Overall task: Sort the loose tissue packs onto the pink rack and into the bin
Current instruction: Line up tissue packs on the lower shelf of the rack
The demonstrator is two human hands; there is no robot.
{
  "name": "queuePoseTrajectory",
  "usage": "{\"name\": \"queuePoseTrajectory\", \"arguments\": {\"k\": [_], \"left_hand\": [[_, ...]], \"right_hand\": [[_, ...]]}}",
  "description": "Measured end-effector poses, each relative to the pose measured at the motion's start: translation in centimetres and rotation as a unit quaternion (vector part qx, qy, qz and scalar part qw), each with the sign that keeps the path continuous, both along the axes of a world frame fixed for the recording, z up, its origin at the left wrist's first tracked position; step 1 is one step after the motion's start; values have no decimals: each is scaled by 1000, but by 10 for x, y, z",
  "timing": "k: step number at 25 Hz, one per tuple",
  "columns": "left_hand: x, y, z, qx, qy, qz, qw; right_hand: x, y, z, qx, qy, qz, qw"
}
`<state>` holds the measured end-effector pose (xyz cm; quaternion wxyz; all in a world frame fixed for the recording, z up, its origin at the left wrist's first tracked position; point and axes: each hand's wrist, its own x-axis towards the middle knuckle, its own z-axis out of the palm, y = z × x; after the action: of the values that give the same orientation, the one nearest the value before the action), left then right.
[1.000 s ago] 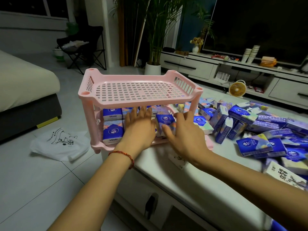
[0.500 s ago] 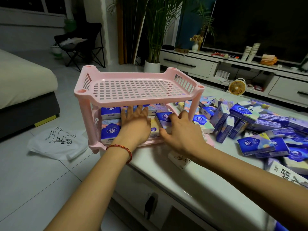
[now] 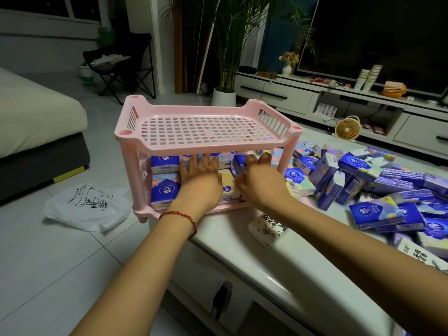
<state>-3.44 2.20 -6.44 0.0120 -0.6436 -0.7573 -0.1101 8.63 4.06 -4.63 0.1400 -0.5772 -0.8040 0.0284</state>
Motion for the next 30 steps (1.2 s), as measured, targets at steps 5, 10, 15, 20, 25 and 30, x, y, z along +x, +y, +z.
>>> {"name": "queuePoseTrajectory", "arguments": {"k": [5, 10, 15, 20, 25, 30], "left_hand": [[-4, -2, -2, -4, 2, -12, 1000], [-4, -2, -2, -11, 3, -16, 1000], [-2, -2, 0, -10, -7, -8, 1000], [-1, -2, 0, -13, 2, -5, 1000], [-2, -3, -1, -7, 7, -11, 1000], [-3, -3, -2, -7, 13, -17, 1000]], "right_hand": [[3, 2, 2, -37, 11, 23, 999], [1, -13, 1, -37, 57, -1, 998], [-3, -10, 1, -59, 39, 2, 997], [-3, 11, 0, -89, 34, 32, 995], [-3, 27, 11, -112, -11, 54, 992], [-1, 29, 15, -97, -24, 73, 992]]}}
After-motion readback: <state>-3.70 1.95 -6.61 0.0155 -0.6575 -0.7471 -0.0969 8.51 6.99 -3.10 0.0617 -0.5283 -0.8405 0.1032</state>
